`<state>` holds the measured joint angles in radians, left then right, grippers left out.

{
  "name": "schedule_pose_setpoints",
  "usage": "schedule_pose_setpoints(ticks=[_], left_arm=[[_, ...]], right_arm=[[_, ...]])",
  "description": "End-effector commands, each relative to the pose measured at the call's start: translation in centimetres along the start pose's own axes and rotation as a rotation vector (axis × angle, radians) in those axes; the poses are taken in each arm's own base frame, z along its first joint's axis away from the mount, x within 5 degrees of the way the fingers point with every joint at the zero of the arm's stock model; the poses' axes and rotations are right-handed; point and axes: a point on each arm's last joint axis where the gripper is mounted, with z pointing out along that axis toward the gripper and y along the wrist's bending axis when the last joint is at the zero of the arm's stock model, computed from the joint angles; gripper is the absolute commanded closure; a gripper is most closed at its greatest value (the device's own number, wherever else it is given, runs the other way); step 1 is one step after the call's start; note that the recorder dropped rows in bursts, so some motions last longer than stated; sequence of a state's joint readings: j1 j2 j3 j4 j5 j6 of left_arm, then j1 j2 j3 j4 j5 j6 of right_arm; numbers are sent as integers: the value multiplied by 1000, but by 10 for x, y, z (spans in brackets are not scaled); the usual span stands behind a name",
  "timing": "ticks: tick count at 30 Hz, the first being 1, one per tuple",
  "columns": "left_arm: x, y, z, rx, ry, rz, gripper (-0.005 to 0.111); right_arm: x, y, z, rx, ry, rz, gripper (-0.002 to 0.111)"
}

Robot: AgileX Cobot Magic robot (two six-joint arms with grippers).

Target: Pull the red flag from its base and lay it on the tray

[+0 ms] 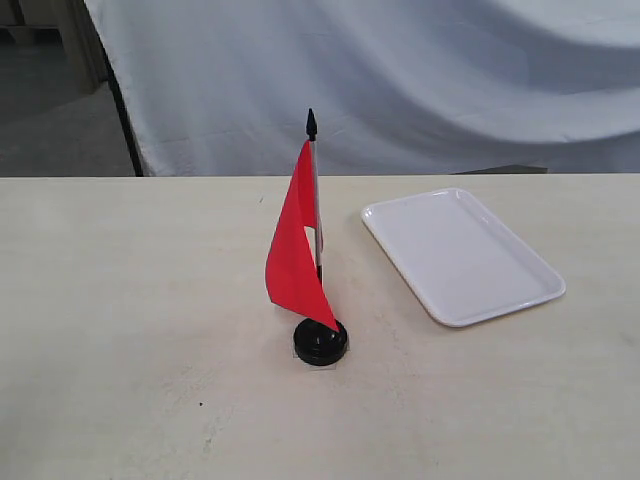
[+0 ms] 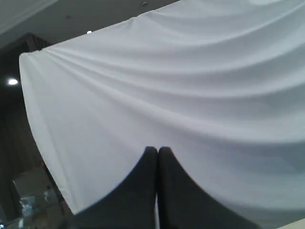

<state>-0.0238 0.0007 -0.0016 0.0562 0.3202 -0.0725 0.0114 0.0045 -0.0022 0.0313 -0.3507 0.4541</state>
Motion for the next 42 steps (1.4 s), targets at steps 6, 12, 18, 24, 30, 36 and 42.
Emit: schedule_pose_setpoints(ticks=[6, 12, 18, 24, 30, 36, 42], left_arm=[[1, 0, 0, 0, 2, -13, 105], [1, 0, 0, 0, 2, -13, 105], [1, 0, 0, 0, 2, -13, 105], [1, 0, 0, 0, 2, -13, 105], [1, 0, 0, 0, 2, -13, 105], [1, 0, 0, 0, 2, -13, 105], [1, 0, 0, 0, 2, -13, 105]], right_arm=[[-22, 10, 8, -109, -217, 75, 109], [-14, 13, 59, -75, -39, -46, 109], [25, 5, 110, -149, 67, -79, 109], [93, -14, 153, -205, 333, -99, 109], [154, -20, 183, -432, 549, -177, 109], [194, -24, 191, -612, 691, -171, 109], [205, -27, 190, -646, 731, -168, 109]])
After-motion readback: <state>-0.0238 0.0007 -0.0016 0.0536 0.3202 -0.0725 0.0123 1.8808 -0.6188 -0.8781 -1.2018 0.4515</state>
